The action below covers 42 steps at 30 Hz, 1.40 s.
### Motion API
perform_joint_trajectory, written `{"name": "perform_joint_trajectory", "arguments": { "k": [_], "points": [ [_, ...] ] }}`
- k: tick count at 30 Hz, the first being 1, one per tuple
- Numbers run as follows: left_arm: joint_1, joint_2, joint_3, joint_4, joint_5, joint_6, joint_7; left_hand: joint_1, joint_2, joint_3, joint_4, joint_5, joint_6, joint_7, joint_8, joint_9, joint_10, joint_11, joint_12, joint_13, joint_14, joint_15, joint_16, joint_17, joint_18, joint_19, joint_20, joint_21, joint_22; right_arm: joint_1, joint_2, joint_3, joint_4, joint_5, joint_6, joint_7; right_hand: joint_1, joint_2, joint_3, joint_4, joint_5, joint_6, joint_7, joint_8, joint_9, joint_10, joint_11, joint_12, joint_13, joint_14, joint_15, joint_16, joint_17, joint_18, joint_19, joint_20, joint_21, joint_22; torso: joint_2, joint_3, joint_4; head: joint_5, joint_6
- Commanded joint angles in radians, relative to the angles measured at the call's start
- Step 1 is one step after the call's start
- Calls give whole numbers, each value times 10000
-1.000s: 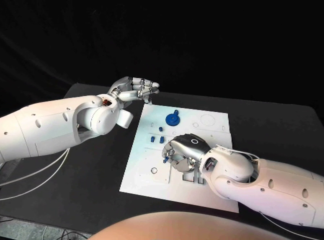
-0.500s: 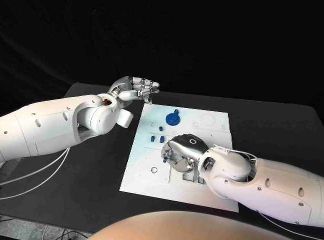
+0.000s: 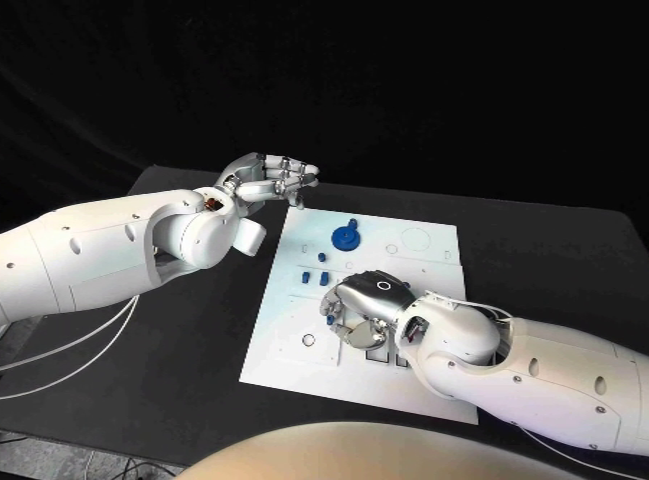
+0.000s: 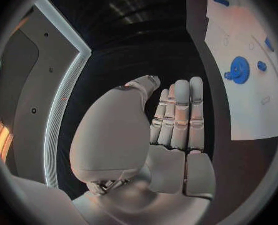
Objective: Assemble the parts on the task board
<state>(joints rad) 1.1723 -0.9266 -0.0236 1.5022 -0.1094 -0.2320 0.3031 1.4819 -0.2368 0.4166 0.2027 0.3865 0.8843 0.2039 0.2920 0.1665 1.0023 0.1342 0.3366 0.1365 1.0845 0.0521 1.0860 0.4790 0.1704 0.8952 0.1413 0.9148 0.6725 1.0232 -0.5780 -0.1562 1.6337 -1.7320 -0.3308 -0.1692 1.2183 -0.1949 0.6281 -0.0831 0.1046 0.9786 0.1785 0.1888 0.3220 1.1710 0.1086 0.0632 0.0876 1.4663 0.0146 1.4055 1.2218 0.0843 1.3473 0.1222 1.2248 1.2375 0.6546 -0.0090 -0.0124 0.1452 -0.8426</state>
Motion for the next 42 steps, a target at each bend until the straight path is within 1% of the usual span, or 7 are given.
{"name": "perform_joint_trajectory", "arguments": {
  "k": [1, 5, 15, 21, 25, 29, 42],
  "points": [
    [8, -2, 9, 4, 55, 189, -12, 6, 52, -5, -78, 36, -94, -14, -16, -11, -101, -4, 48, 13, -49, 36, 38, -3, 130, 2, 86, -30, -12, -12, -79, -6, 45, -71, -180, 133, -65, -139, -95, 12, 92, -219, 57, -165, -54, -273, 60, 16, -31, 348, 142, -76, -118, 118, -151, 52, -184, -114, -5, 4, -6, 3, 24],
    [8, -17, 9, 0, 55, 219, -40, 1, 53, -10, -84, 36, -129, -1, -27, -18, -142, 7, 58, 16, -43, 43, 52, 1, 129, 10, 91, -25, -10, -7, -269, -3, 137, -77, -591, 46, -22, -188, -202, 42, 131, -698, 218, -479, -168, -739, 202, 79, -131, 192, 257, -317, -611, 219, -447, 162, -628, -480, -1, 0, -7, 1, 67],
    [7, -59, 9, -36, 55, 275, -57, -1, 56, -12, -89, 36, -148, 6, -32, -22, -169, 15, 67, 19, -41, 49, 60, 3, 128, 14, 95, -22, -8, 433, -1357, 102, 887, 281, -1021, -40, 29, -154, -262, 74, 159, -542, 180, -421, -134, -783, 182, 214, -137, 220, 256, -253, -532, 209, -396, 185, -567, -401, -8, -4, -15, -115, 138],
    [7, -90, 9, -40, 55, 299, -51, -1, 56, -12, -89, 36, -148, 6, -32, -22, -169, 15, 67, 19, -41, 49, 60, 3, 128, 14, 95, -22, -8, 1111, -2270, 211, 1142, 809, -179, -254, -120, -294, -597, 219, 145, -566, 23, -460, -136, -1112, 117, 255, -190, 162, 210, -339, -767, 263, -536, 160, -806, -583, -26, -9, -28, -186, 188],
    [7, -93, 9, -31, 55, 313, -45, -2, 60, -12, -91, 36, -149, 7, -29, -22, -177, 16, 73, 21, -41, 52, 64, 4, 128, 15, 97, -21, -8, 1397, -2710, 232, 1027, 975, 326, -189, -16, -324, -1506, 392, 249, -654, -67, -505, -122, -1547, 67, 435, -187, 130, 171, -337, -857, 290, -634, 119, -1015, -706, -9, -13, -12, -227, 225],
    [7, -83, 9, -41, 55, 320, -46, -2, 60, -12, -91, 36, -149, 7, -29, -22, -177, 16, 73, 21, -41, 52, 64, 4, 128, 15, 97, -21, -8, 1465, -2884, 224, 930, 947, 675, -171, 371, -77, -2413, 545, 263, -811, -109, -600, -137, -1799, 60, 746, -174, 184, 165, -214, -752, 268, -534, 113, -992, -630, 8, 13, -11, -266, 255],
    [7, -58, 9, -74, 55, 335, -56, -2, 60, -12, -91, 36, -149, 7, -29, -22, -177, 16, 73, 21, -41, 52, 64, 4, 128, 15, 97, -21, -8, 1357, -2739, 152, 632, 877, 1063, -81, 628, 145, -2410, 574, 306, -473, -125, -455, -86, -1490, -9, 1168, -154, 235, 102, -108, -662, 183, -223, 56, -639, -291, 7, 6, 10, -302, 304]
  ]
}}
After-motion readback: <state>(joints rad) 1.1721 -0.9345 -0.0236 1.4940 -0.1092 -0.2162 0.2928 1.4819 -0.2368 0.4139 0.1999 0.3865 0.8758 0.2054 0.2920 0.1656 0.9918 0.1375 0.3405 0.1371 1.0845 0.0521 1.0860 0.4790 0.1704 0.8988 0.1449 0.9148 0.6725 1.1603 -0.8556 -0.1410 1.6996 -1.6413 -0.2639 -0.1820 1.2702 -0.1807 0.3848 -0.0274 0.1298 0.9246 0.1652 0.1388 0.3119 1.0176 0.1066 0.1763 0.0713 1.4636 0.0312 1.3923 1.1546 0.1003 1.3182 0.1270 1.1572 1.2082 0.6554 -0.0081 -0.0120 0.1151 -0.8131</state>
